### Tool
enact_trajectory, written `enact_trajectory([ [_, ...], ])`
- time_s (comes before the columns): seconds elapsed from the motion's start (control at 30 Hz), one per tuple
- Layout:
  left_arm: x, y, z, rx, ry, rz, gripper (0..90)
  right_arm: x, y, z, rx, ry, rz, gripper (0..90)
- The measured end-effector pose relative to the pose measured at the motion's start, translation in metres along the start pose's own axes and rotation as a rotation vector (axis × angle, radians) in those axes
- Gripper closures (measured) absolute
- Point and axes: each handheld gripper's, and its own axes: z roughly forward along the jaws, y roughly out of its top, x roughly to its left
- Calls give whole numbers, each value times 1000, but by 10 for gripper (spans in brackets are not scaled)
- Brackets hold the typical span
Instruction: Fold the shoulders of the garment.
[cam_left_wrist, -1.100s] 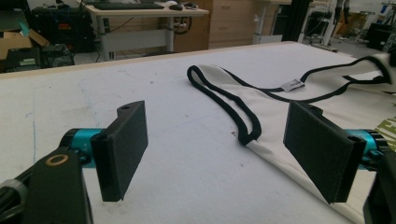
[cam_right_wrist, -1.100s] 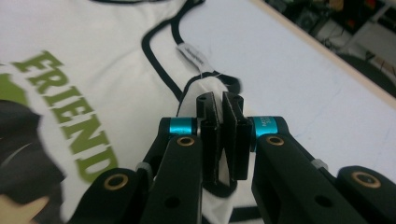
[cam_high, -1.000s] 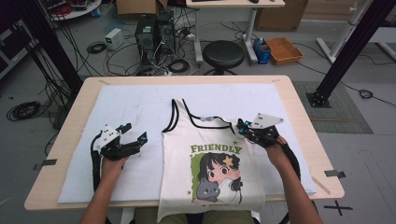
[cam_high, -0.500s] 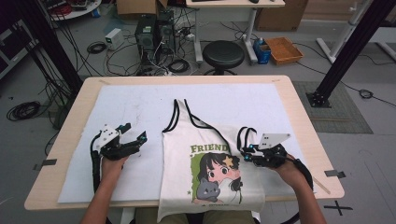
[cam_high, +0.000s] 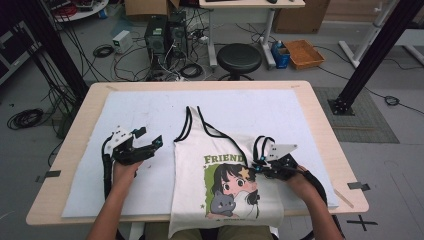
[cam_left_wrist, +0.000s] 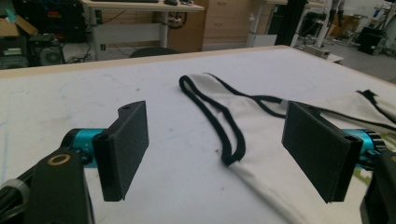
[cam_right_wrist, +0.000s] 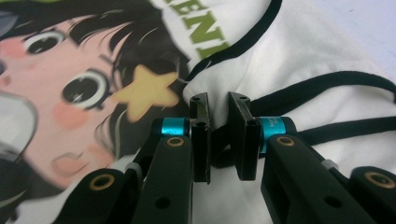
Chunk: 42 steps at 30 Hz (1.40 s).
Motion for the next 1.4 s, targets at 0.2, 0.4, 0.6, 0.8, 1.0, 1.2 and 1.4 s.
enact_trajectory([
  [0.2,-7,26,48,77,-30,-2,229,-9,-7,-13,-103,11,110,449],
  [0.4,-3,48,101,206,-38,-42,229,-23,-13,-29,-248,-129,225,284],
  [0.6,3,40,144,320,23,-44,229,-34,-25,-35,-261,-194,345,212],
  [0.8,6,19,163,407,65,1,229,-36,-30,-39,-264,-197,352,210],
  [1.0,1,15,172,478,78,78,280,-36,-32,-38,-255,-194,354,210],
  [1.2,-2,17,172,477,48,76,584,-35,-30,-36,-253,-198,350,210],
  [1.4,-1,18,170,466,24,-29,876,-32,-29,-38,-257,-194,342,210],
])
